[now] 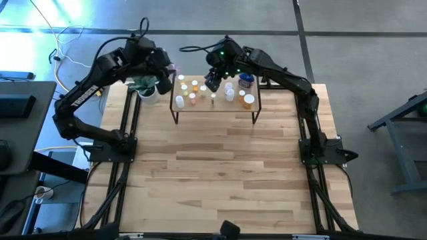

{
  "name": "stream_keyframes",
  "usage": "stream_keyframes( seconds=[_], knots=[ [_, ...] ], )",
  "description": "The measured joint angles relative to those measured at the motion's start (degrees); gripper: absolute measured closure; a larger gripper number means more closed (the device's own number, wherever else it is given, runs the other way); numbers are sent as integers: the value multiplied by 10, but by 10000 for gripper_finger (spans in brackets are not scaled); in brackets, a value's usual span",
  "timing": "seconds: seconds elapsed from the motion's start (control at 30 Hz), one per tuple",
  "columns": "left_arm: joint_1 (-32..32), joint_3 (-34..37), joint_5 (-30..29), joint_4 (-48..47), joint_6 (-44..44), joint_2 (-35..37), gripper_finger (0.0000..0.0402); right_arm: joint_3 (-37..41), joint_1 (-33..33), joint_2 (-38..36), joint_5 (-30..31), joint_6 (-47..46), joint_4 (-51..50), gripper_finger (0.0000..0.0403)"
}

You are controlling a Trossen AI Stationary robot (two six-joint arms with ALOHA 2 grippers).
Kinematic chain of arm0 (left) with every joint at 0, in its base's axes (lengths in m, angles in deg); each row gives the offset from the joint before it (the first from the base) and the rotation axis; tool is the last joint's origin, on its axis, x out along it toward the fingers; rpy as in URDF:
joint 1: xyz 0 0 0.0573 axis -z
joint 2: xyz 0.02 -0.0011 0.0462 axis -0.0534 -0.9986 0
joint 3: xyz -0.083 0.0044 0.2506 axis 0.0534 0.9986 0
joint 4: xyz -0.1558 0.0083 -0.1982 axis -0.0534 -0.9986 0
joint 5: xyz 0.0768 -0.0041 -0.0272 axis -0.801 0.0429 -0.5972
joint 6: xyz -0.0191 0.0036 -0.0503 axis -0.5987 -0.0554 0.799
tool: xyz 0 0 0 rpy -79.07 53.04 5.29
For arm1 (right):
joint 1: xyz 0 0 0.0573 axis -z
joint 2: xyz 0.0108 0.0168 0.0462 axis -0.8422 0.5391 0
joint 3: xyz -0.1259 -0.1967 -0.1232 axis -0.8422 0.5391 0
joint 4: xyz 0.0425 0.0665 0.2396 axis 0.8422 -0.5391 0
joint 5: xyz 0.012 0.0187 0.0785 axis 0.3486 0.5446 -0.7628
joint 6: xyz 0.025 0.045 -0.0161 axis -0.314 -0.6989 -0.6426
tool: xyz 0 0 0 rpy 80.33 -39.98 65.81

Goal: Pick and place medicine bottles onto shelf by color
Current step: Put the small purple pill bottle on the shelf

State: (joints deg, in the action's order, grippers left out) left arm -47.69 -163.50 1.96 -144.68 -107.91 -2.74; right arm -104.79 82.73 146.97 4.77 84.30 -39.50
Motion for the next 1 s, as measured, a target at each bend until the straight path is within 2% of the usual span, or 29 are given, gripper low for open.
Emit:
stream_keyframes(
  seconds=[0.23,0.4,0.53,0.67,1.0],
  knots=[
    [-23,0,11,47,-33,-59,292,0,6,0,0,0,-12,221],
    [-39,-49,13,39,-36,-120,292,0,6,0,0,2,-21,221],
    [-50,-119,20,9,-35,-171,292,1,8,0,0,4,-25,221],
    [-62,-173,58,-45,-25,-212,291,1,12,0,0,4,-17,221],
    [-67,-184,108,-122,-6,-266,291,1,21,0,0,0,-17,221]
  ],
)
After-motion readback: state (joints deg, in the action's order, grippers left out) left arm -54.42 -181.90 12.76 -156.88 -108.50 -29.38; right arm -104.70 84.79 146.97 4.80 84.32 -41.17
